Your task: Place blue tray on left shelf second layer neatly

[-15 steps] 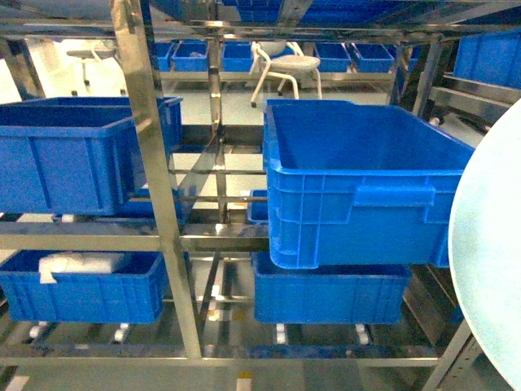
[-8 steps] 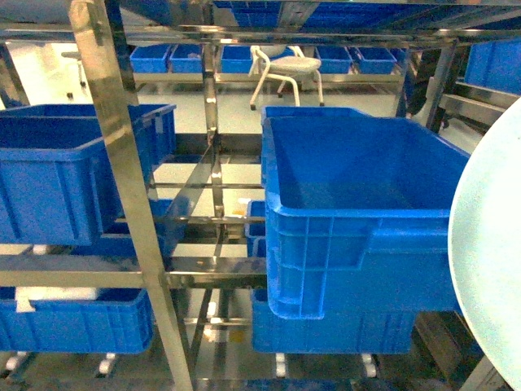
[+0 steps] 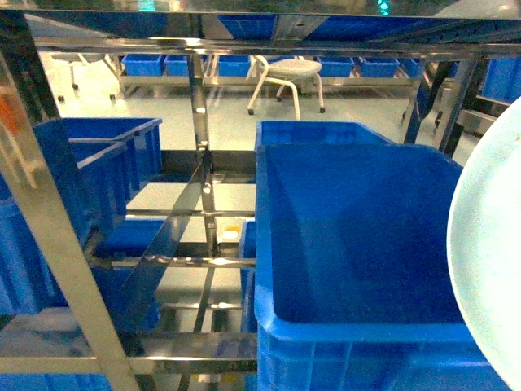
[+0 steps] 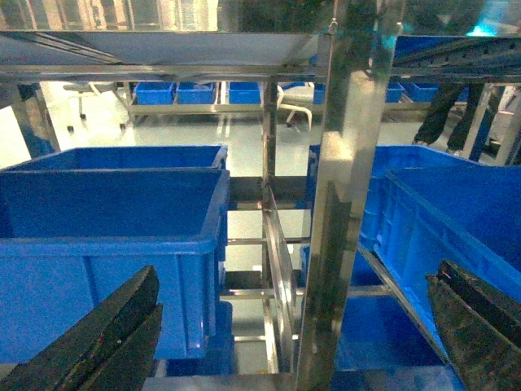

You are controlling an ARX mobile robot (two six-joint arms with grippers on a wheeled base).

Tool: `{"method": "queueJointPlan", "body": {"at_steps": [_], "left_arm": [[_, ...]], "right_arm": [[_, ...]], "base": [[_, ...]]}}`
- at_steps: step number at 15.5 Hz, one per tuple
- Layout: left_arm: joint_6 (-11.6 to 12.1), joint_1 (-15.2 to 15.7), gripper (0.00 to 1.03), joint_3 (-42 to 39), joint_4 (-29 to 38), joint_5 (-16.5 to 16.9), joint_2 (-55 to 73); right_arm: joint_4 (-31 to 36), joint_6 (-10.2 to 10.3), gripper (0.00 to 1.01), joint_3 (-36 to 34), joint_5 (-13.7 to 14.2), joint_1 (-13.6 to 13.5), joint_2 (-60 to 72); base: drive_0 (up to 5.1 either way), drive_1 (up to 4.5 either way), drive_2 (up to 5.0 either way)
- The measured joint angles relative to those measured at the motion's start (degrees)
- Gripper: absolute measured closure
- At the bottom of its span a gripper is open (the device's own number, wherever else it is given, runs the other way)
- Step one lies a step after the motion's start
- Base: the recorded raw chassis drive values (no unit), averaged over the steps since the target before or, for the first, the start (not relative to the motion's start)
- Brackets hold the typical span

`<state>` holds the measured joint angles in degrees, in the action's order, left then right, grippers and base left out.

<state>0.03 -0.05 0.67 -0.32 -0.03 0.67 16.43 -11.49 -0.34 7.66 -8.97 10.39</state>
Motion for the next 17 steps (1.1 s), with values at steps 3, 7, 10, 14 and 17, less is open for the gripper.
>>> {"method": "queueJointPlan", "body": {"at_steps": [3,7,10,14,17], "left_arm": [[0.0,0.0,0.05,0.0,0.1,-0.1,0.0],[0.0,0.0,0.05,0.0,0.0,0.0,0.0],[0.0,0.0,0.05,0.0,0.0,0.0,0.0],[0.0,0.0,0.05,0.0,0.0,0.0,0.0],[0.0,0.0,0.05,0.0,0.0,0.0,0.0]], "right_arm": [[0.0,0.0,0.99,0.0,0.0,0.0,0.0],[-0.2,0.0,0.99,0.0,-0.1,0.0,0.3],[-0.1,-0.1,0.99,0.0,-0.2,0.0,0.3],[-0.1,-0.1,0.99,0.0,-0.2,0.0,0.3],[-0.1,-0.1,0.99,0.0,-0.2,0.0,0.3]], "base": [[0.0,4.15,-4.1],[0.0,1.03,-1.0],[0.0,0.00,0.0],[0.0,0.00,0.0],[0.0,0.00,0.0]]}}
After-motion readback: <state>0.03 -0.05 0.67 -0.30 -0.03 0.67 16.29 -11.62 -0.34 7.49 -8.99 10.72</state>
